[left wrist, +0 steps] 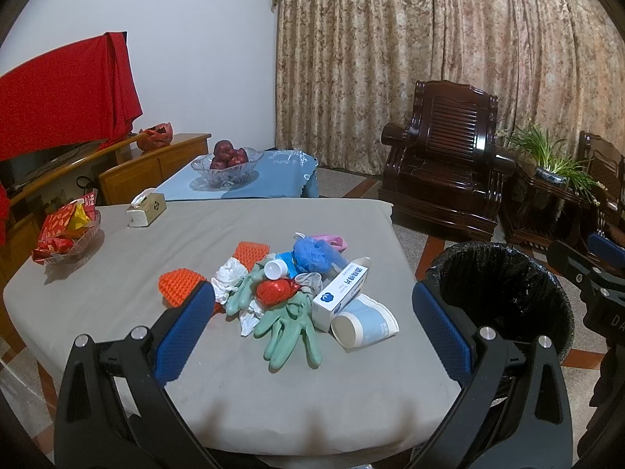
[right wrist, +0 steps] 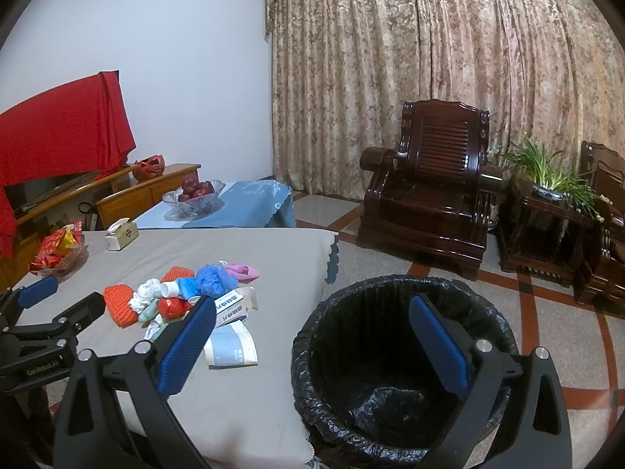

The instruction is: Collect trash

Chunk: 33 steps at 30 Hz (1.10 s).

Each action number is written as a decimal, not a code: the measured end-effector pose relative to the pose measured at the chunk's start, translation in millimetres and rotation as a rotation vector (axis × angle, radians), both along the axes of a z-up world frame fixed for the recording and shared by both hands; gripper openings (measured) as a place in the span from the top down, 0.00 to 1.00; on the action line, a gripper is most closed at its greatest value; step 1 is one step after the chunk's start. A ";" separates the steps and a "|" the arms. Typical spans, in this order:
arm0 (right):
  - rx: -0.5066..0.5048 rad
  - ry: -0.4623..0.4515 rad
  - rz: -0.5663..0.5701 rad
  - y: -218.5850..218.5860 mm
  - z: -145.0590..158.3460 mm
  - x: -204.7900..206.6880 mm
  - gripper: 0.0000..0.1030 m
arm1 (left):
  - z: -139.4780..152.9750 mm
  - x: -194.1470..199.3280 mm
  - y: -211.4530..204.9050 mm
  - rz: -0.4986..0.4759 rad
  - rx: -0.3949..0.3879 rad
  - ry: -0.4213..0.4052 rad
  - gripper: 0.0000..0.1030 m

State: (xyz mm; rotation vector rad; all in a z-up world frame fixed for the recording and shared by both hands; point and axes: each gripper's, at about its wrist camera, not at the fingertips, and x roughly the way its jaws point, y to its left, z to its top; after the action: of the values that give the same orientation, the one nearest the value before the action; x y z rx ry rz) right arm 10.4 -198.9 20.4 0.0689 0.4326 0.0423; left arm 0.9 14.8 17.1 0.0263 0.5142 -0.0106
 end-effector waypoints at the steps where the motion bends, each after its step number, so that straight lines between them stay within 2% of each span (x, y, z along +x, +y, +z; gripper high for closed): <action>1: 0.000 -0.001 0.000 0.0 1.0 -0.4 0.06 | -0.6 -0.1 -0.5 0.000 0.000 0.000 0.05; 21: -0.002 0.003 0.001 -1.1 0.7 1.7 0.06 | -1.6 -0.1 -1.3 0.001 -0.002 0.001 0.05; 33: -0.008 0.018 0.010 10.2 -11.9 13.1 0.06 | 0.6 0.8 0.1 0.003 -0.006 0.006 0.05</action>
State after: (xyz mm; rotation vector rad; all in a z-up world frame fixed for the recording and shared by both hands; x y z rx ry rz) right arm 23.5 -188.7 8.5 0.0592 0.4515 0.0496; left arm 1.7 14.9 17.7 0.0196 0.5197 -0.0091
